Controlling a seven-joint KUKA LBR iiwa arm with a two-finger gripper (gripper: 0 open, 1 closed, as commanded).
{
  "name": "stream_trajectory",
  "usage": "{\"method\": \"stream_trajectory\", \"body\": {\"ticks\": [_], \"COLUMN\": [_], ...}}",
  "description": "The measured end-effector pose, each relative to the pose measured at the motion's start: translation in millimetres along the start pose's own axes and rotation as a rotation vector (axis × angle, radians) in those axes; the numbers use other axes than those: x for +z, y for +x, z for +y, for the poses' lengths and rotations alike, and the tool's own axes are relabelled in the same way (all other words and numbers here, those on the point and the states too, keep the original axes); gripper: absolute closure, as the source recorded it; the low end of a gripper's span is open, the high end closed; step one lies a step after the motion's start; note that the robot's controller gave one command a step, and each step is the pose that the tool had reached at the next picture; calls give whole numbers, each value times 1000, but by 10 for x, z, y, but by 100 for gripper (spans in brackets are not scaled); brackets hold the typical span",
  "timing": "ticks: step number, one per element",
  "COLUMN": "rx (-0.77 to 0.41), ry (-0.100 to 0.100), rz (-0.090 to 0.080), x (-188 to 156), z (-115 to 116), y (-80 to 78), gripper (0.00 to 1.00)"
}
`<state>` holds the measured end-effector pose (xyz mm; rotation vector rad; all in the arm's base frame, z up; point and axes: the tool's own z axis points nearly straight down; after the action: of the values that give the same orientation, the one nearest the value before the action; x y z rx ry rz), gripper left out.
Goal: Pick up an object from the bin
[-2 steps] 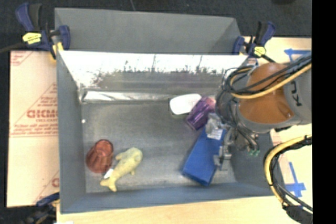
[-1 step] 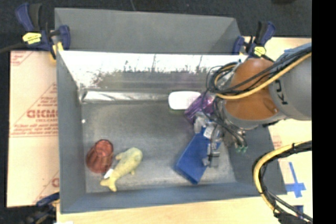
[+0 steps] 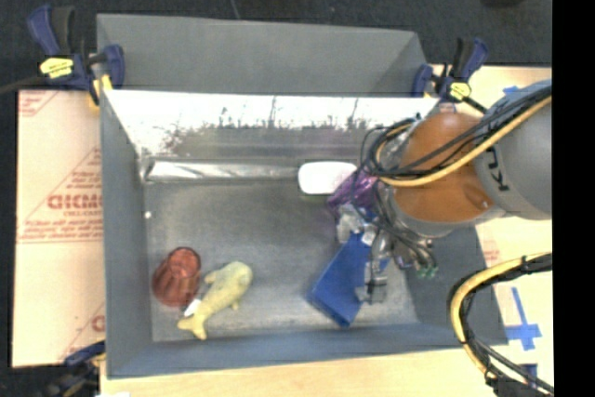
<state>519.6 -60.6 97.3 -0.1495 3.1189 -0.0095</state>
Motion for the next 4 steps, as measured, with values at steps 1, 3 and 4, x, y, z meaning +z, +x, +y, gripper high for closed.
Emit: {"method": "stream_trajectory", "body": {"ticks": [1, 3, 4], "rx": [-114, -176, -155], "ry": [-1, -2, -1], "rz": [5, -4, -20], "x": [-526, -524, -217], "z": [607, 1744, 2004], "y": [-17, -63, -364], "gripper": [0, 0, 0]}}
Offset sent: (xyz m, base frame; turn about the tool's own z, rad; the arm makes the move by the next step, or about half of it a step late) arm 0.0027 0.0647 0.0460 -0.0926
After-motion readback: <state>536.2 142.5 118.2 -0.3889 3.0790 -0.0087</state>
